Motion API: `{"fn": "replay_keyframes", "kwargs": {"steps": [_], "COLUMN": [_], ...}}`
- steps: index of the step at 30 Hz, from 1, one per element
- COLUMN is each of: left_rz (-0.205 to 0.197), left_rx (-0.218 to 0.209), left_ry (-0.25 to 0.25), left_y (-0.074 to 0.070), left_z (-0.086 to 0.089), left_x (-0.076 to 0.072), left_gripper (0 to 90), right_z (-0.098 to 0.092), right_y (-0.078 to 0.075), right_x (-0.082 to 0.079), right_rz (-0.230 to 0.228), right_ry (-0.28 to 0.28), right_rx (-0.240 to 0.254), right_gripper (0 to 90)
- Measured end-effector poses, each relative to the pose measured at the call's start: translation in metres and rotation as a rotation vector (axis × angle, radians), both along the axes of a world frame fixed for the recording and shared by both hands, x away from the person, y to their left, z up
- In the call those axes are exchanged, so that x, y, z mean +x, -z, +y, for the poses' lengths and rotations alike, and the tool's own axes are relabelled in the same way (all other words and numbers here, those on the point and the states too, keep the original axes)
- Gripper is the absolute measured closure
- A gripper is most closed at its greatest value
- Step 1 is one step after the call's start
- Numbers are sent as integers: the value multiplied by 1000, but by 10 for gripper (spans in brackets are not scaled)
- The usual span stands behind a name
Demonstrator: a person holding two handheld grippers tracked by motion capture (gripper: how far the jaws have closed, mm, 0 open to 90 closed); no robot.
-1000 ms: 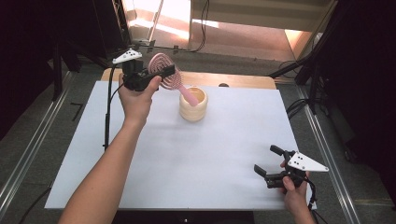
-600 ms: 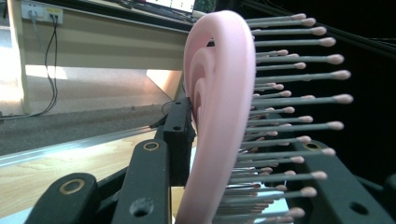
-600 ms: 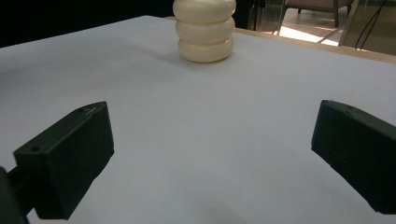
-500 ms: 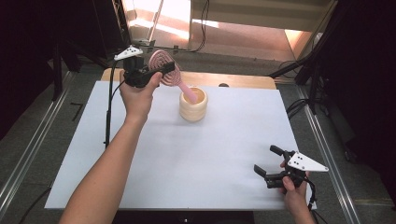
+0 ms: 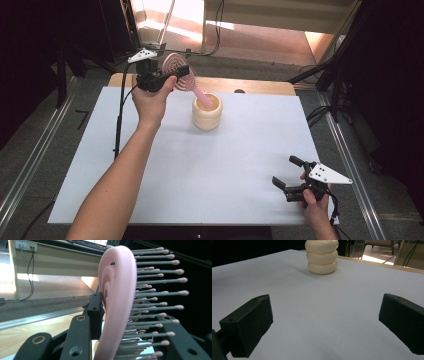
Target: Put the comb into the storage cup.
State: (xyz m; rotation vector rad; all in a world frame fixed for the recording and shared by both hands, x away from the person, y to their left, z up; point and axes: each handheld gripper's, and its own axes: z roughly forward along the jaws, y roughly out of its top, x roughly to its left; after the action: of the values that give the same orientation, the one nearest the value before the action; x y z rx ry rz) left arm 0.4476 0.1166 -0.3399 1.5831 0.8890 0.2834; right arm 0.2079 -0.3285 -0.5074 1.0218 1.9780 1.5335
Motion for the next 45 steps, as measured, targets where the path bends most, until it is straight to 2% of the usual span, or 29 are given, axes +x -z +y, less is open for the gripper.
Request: {"fn": "replay_keyframes", "kwargs": {"steps": [30, 45], "left_rz": [20, 43], "left_rx": [48, 66], "left_ry": [-6, -2], "left_y": [20, 37], "left_z": [-16, -24], "left_x": [8, 9], "left_gripper": [637, 636], "right_z": [-1, -1], "right_y": [0, 0], "right_x": [0, 0], "right_rz": [1, 0], "right_ry": [1, 1], "right_rx": [2, 2], "right_gripper": [0, 0]}}
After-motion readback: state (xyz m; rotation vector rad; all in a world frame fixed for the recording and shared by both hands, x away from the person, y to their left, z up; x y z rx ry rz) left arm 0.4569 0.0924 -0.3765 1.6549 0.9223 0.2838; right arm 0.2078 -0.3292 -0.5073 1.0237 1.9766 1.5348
